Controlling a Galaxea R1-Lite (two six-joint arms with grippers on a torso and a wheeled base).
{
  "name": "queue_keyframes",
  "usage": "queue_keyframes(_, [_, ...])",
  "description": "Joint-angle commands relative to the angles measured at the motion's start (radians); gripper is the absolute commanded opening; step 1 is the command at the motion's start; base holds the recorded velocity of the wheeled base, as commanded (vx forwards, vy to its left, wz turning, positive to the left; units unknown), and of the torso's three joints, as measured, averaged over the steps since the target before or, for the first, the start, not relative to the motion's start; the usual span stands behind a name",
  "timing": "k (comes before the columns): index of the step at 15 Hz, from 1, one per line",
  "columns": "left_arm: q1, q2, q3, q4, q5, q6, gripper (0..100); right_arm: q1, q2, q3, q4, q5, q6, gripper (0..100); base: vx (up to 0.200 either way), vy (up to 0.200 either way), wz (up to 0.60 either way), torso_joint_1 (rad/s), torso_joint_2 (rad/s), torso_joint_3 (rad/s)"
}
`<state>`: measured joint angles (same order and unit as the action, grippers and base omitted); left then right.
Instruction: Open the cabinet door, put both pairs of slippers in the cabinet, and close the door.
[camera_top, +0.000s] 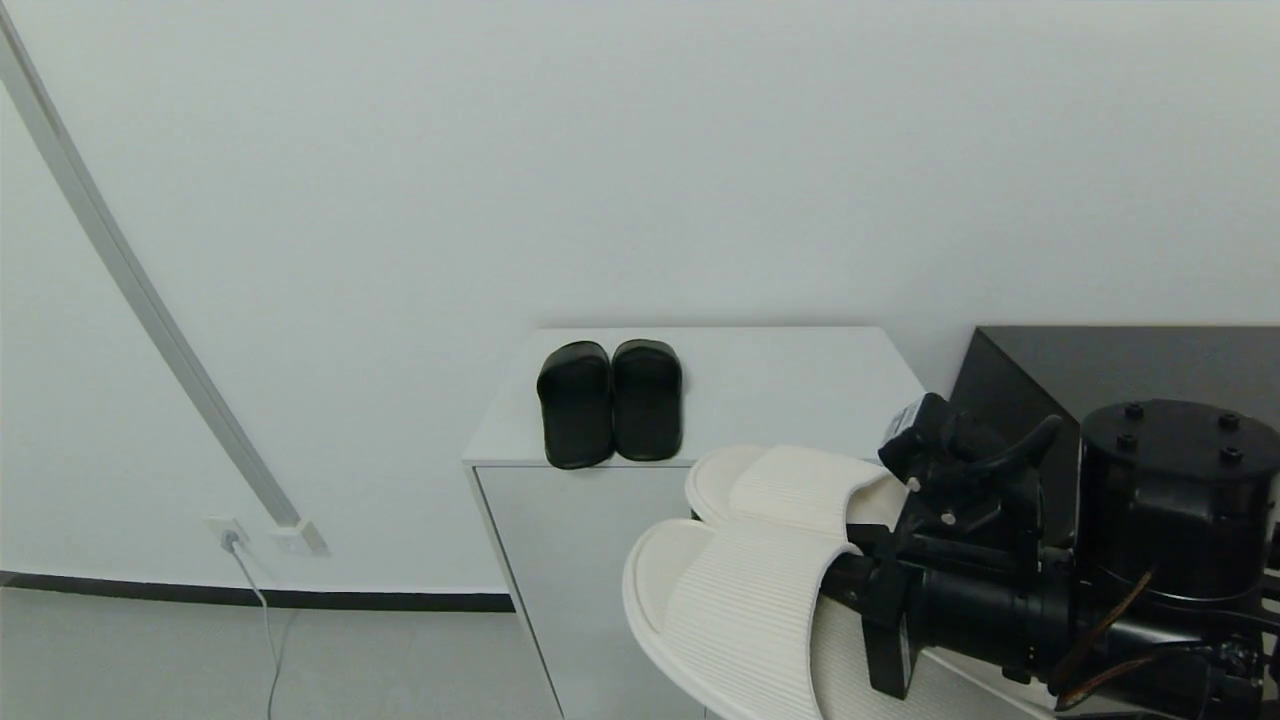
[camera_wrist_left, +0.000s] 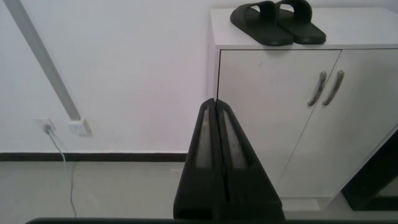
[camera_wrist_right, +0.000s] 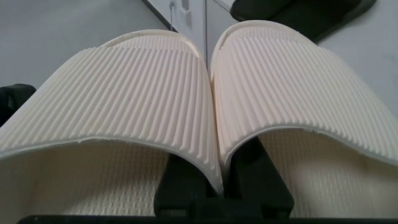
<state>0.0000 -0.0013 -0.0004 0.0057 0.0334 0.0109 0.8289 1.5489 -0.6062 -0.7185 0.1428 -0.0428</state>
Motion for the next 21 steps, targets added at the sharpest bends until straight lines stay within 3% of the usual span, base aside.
queue_keyframes(1, [0.000, 0.001, 0.000, 0.000, 0.002, 0.000, 0, -0.005, 0.005, 0.005, 0.001, 0.000, -0.003, 0, 0.000, 0.000, 0.00, 0.000, 0.00, 0.000])
queue_keyframes(6, [0.000, 0.001, 0.000, 0.000, 0.002, 0.000, 0, -0.005, 0.007, 0.011, -0.002, -0.023, -0.005, 0, 0.000, 0.000, 0.00, -0.009, 0.02, 0.012])
queue_keyframes(11, [0.000, 0.001, -0.001, 0.000, 0.000, -0.008, 0, -0.007, 0.007, 0.019, -0.002, -0.029, -0.005, 0, 0.000, 0.000, 0.00, -0.151, 0.35, 0.194])
queue_keyframes(12, [0.000, 0.001, -0.001, 0.000, 0.000, -0.011, 100, -0.008, 0.005, 0.019, -0.002, -0.029, -0.005, 0, 0.000, 0.000, 0.00, -0.173, 0.41, 0.237])
queue_keyframes(21, [0.000, 0.001, -0.001, 0.000, 0.000, -0.005, 100, -0.008, 0.014, 0.025, -0.002, -0.029, -0.009, 0, 0.000, 0.000, 0.00, -0.220, 0.53, 0.307])
